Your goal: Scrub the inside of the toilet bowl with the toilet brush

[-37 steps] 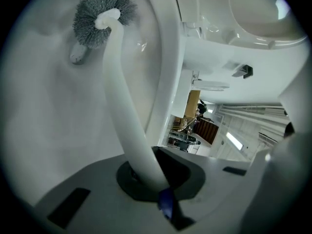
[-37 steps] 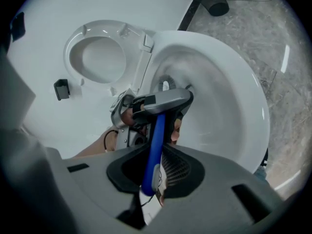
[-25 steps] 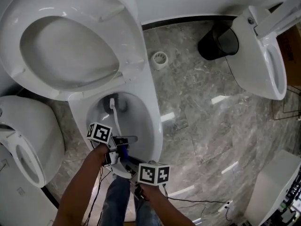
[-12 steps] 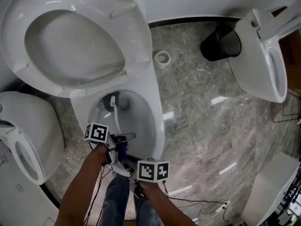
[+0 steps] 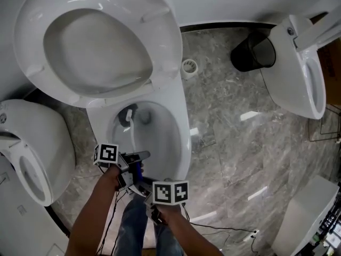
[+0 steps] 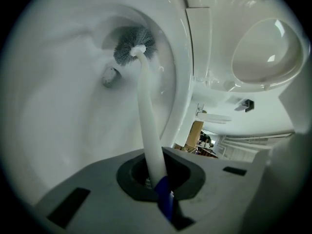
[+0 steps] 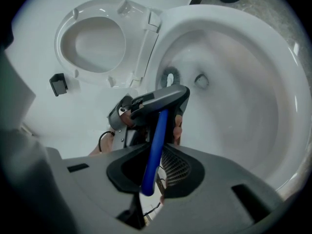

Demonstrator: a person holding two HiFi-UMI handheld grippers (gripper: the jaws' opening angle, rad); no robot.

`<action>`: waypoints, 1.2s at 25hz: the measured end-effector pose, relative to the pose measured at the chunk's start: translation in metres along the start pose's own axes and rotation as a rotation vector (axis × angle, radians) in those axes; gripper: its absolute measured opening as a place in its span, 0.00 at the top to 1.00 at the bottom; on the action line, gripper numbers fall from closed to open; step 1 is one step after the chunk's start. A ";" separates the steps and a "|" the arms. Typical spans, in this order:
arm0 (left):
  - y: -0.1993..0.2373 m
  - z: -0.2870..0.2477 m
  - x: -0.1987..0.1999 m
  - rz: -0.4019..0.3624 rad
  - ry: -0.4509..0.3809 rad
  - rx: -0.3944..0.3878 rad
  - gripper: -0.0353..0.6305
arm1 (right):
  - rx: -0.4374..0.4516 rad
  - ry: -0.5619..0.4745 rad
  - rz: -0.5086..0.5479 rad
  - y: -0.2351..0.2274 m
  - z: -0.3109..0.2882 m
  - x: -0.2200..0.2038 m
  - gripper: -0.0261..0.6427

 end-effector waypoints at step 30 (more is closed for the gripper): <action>0.027 0.059 -0.063 0.200 -0.092 0.087 0.95 | -0.054 0.167 -0.041 0.023 0.020 -0.067 0.87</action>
Point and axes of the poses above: the fingertips, and each gripper's own axes: z backward along the fingers, y to its left, x out of its top, the point moved 7 cm from there along z, backward along the fingers, and after that the axes turned 9 degrees about -y, right-handed, at the moved point
